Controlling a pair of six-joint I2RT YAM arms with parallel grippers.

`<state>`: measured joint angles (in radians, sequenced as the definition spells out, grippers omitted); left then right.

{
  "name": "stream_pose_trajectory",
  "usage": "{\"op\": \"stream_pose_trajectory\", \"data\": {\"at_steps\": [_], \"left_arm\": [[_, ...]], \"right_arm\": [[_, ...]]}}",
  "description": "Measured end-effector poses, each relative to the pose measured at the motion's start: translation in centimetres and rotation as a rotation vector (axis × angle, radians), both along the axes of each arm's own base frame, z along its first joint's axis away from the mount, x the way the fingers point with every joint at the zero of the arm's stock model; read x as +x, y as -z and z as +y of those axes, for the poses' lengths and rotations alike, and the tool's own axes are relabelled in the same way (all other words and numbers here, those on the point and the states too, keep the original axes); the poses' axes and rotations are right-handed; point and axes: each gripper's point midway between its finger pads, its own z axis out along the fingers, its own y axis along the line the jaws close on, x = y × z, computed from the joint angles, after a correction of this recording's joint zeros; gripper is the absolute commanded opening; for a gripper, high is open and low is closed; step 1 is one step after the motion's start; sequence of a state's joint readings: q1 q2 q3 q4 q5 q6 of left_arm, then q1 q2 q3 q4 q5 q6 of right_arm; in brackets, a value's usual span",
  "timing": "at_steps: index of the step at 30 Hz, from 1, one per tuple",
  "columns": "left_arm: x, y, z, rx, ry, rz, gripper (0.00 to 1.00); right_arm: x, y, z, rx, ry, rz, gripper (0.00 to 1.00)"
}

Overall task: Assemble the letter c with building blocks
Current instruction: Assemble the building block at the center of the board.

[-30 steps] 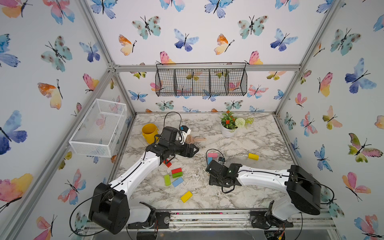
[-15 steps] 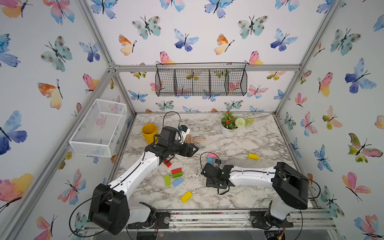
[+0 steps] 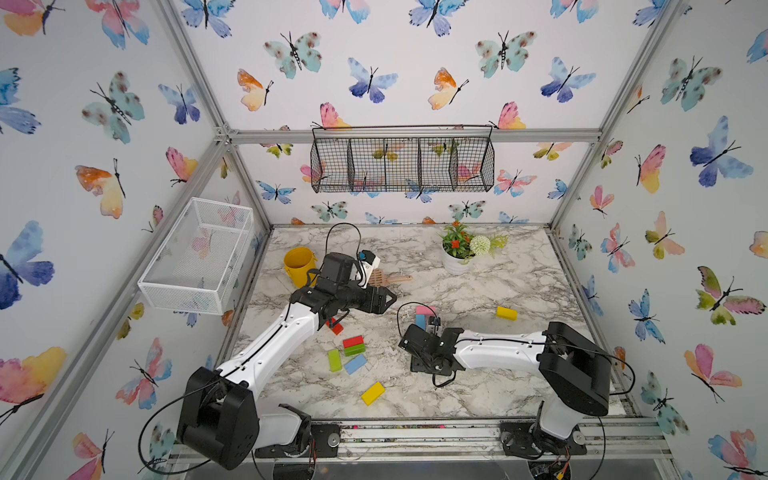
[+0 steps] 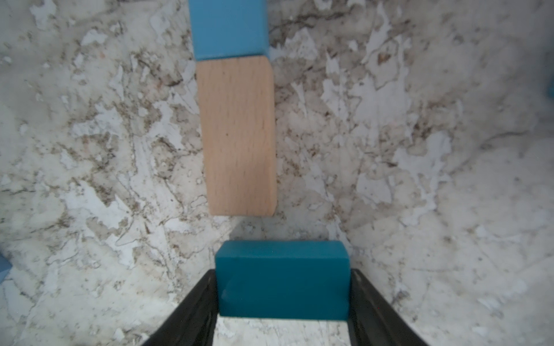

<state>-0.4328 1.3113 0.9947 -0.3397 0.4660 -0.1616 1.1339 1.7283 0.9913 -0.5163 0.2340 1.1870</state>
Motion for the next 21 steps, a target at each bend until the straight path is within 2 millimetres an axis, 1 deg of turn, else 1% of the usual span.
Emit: {"op": "stream_pose_trajectory", "data": {"at_steps": [6, 10, 21], "left_arm": [[-0.23, -0.21, -0.23, -0.014, 0.015, 0.002, 0.81], [-0.32, -0.32, -0.33, -0.02, 0.021, 0.002, 0.81], [-0.35, -0.52, -0.37, -0.025, 0.023, -0.002, 0.81]], "right_arm": [[0.23, 0.09, 0.09, -0.016, 0.004, -0.003, 0.65], [0.29, 0.09, -0.03, -0.023, 0.007, -0.007, 0.67], [0.53, 0.15, -0.12, -0.038, 0.014, -0.015, 0.67]]}}
